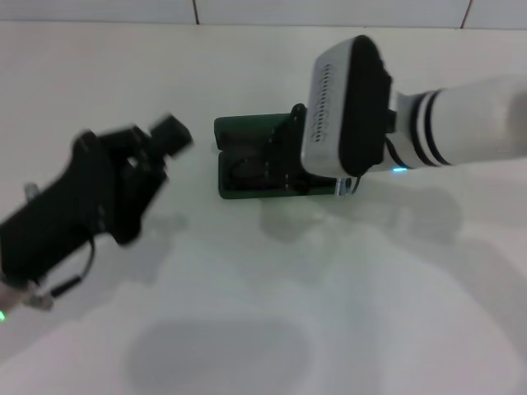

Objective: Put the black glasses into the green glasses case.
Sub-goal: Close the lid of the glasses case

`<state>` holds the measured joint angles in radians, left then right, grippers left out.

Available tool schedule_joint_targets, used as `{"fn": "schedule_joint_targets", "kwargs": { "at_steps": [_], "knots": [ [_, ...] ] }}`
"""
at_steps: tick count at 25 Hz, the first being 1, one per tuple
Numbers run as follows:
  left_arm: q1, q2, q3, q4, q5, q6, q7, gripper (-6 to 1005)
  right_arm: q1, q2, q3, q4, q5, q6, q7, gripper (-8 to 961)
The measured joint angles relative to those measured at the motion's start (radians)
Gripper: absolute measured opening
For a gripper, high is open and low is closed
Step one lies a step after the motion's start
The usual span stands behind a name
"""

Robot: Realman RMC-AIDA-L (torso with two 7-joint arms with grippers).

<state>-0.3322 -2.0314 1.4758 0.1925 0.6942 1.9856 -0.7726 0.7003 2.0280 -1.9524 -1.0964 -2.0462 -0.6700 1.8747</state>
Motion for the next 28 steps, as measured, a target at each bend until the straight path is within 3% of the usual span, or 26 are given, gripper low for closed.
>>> {"fn": "schedule_joint_targets", "kwargs": {
  "at_steps": [3,5,7,11,15,18,20,23,26,28],
  "knots": [
    [-0.029,0.024,-0.076,0.008,0.001,-0.029,-0.063,34,-0.124,0.000,0.013,-0.105,0.090,0.039,-0.005,146],
    [-0.061,0.051,-0.104,0.017,0.005,-0.061,-0.115,34,-0.183,-0.001,0.037,-0.153,0.163,0.040,-0.019,148],
    [-0.101,0.092,-0.114,0.042,0.006,-0.117,-0.175,34,-0.232,-0.001,0.074,-0.182,0.257,0.005,-0.060,149],
    [-0.186,0.167,-0.123,0.084,0.025,-0.269,-0.297,35,-0.328,-0.006,0.235,-0.162,0.583,-0.273,-0.293,152],
    [-0.336,0.213,-0.127,0.112,0.209,-0.441,-0.377,41,-0.422,-0.010,0.481,-0.029,0.736,-0.654,-0.476,155],
    [-0.435,0.219,-0.126,0.156,0.427,-0.582,-0.499,57,-0.448,-0.009,0.615,0.086,0.739,-0.823,-0.510,157],
    [-0.477,0.209,-0.128,0.185,0.572,-0.657,-0.600,68,-0.449,-0.010,0.676,0.166,0.739,-0.901,-0.537,158],
    [-0.507,0.170,-0.130,0.213,0.714,-0.757,-0.671,85,-0.464,-0.011,0.711,0.228,0.739,-0.937,-0.562,161],
    [-0.513,0.131,-0.130,0.229,0.768,-0.837,-0.688,101,-0.472,-0.012,0.715,0.260,0.735,-0.940,-0.571,163],
    [-0.515,0.116,-0.130,0.230,0.781,-0.867,-0.691,105,-0.468,-0.012,0.716,0.283,0.733,-0.937,-0.573,164]
  ]
}}
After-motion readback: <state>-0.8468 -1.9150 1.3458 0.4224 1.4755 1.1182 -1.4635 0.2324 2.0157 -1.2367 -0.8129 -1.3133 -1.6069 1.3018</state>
